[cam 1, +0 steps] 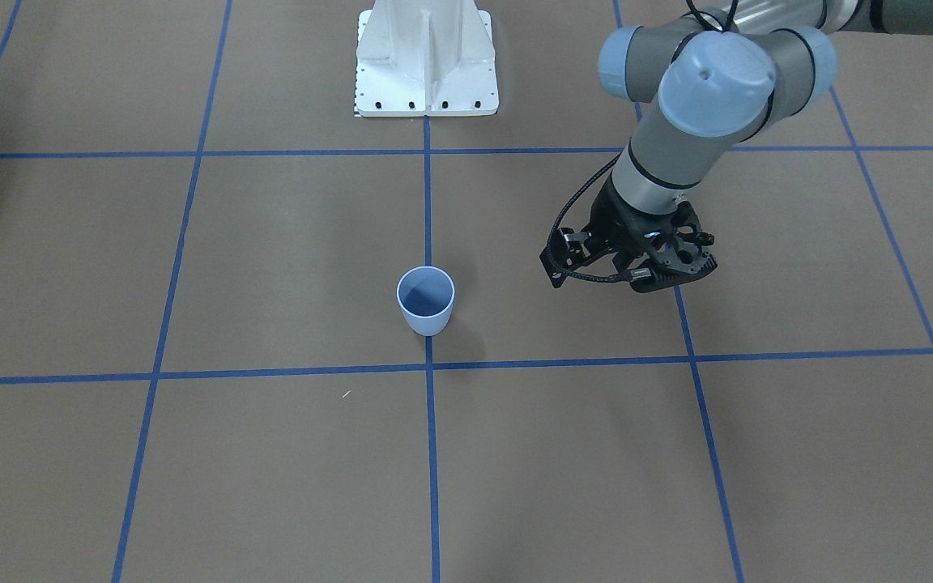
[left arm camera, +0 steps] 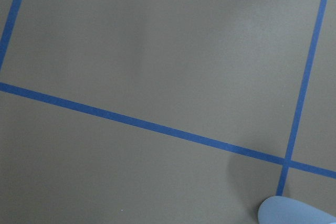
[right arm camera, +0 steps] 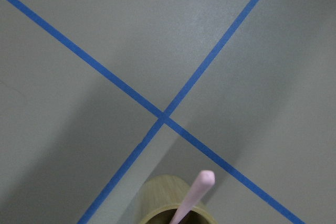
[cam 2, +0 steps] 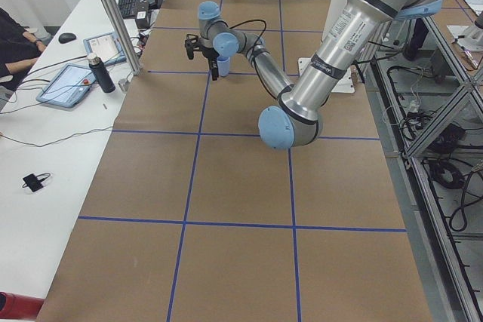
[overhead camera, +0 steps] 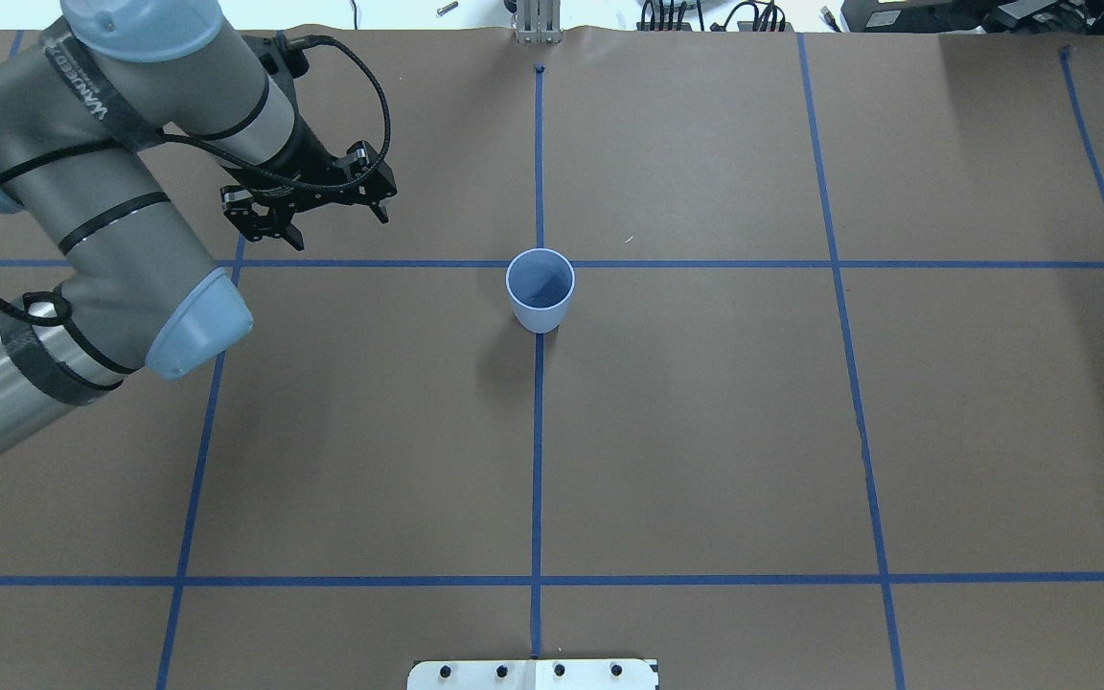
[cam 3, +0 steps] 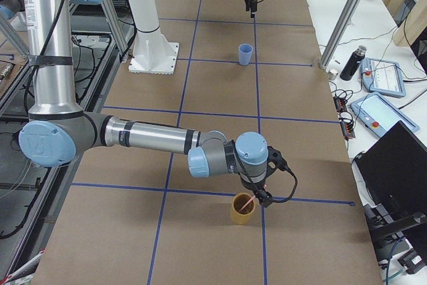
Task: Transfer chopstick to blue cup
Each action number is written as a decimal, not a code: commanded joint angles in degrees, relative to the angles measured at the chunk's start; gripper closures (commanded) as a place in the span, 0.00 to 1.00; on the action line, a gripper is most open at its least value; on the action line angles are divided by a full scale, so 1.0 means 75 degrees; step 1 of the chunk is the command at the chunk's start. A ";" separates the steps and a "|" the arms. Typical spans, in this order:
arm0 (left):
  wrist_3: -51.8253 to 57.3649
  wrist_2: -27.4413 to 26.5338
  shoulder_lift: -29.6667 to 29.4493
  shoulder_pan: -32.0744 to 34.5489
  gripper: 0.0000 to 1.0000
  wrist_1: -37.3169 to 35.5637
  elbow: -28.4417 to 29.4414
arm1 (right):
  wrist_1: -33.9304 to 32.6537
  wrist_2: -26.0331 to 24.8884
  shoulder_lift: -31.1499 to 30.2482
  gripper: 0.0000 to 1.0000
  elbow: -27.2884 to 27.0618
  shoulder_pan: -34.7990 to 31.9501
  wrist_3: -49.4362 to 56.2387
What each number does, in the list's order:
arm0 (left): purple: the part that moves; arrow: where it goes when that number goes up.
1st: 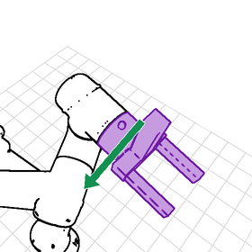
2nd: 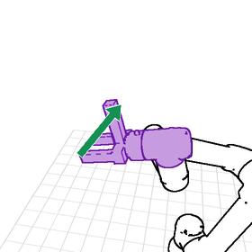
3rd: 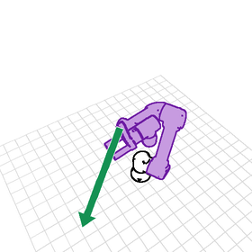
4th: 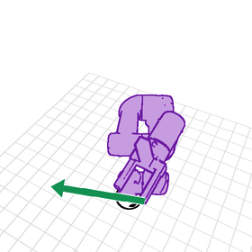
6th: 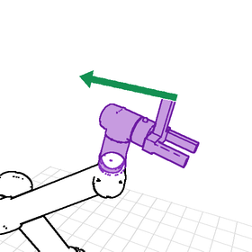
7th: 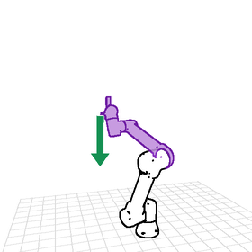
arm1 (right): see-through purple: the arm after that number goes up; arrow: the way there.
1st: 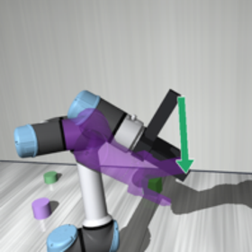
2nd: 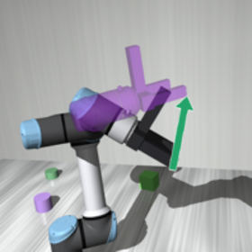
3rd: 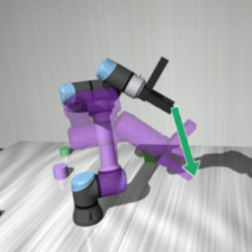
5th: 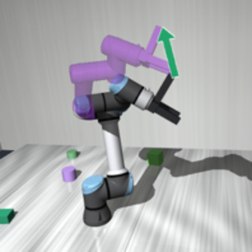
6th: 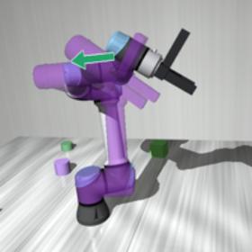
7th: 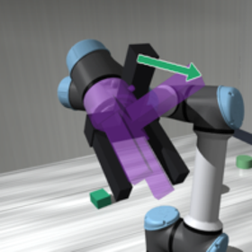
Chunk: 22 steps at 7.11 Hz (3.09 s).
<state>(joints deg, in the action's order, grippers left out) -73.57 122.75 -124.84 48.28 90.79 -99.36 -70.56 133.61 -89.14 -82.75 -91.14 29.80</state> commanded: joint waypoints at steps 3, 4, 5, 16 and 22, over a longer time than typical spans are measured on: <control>0.0013 0.0004 0.0333 0.0137 0.02 -0.0001 -0.0217 | 0.0560 0.0373 0.0084 0.45 0.0217 0.0000 -0.0024; 0.0013 0.0004 0.0368 0.0137 0.02 -0.0001 -0.0229 | 0.0560 0.0385 0.0108 0.59 0.0217 0.0000 -0.0024; 0.0013 0.0004 0.0368 0.0137 0.02 -0.0001 -0.0229 | 0.0560 0.0385 0.0224 0.66 0.0275 0.0000 -0.0013; 0.0001 0.0004 0.0333 0.0091 0.02 -0.0258 -0.0440 | 0.0443 0.1240 0.0248 1.00 -0.0051 -0.1065 -0.0165; 0.0001 0.0004 0.0368 0.0079 0.02 -0.0258 -0.0393 | -0.1015 0.1229 0.1029 1.00 -0.1981 -0.2039 -0.2300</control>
<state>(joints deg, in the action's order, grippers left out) -73.59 122.79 -122.12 48.87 88.86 -102.33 -72.46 142.85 -84.64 -93.79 -105.89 18.13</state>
